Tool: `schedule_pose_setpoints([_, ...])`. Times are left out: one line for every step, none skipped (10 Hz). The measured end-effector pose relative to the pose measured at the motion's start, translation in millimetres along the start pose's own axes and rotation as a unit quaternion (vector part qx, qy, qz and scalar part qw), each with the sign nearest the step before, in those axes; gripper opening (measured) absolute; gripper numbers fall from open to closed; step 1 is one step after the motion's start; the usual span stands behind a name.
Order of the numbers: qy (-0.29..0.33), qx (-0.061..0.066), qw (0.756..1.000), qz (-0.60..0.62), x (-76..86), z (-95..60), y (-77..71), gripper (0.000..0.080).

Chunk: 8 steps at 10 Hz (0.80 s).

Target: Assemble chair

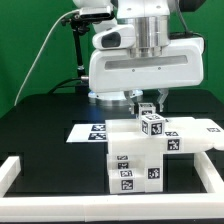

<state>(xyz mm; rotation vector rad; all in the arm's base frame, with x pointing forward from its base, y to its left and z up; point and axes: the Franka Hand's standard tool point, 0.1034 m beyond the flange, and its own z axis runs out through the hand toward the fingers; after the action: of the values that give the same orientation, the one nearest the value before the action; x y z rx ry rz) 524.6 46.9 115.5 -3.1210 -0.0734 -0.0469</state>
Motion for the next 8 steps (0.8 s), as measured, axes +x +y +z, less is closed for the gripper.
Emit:
schedule_pose_setpoints([0.000, 0.000, 0.999, 0.042, 0.0, 0.1, 0.2, 0.0284])
schedule_pose_setpoints([0.005, 0.003, 0.994, 0.110, 0.9, 0.4, 3.3, 0.0284])
schedule_pose_setpoints([0.007, 0.003, 0.985, 0.172, 1.2, 0.3, 6.9, 0.0284])
schedule_pose_setpoints([0.014, 0.003, 0.973, 0.229, 2.1, 0.5, 7.1, 0.0284])
schedule_pose_setpoints([0.020, 0.005, 0.960, 0.278, 3.1, 0.4, 6.8, 0.0284])
schedule_pose_setpoints([0.021, 0.008, 0.942, 0.335, 3.4, 0.5, 6.3, 0.0284])
schedule_pose_setpoints([0.020, 0.015, 0.919, 0.394, 3.7, 0.7, 5.9, 0.0284])
schedule_pose_setpoints([0.025, 0.031, 0.897, 0.440, 6.2, 0.4, 7.2, 0.0284])
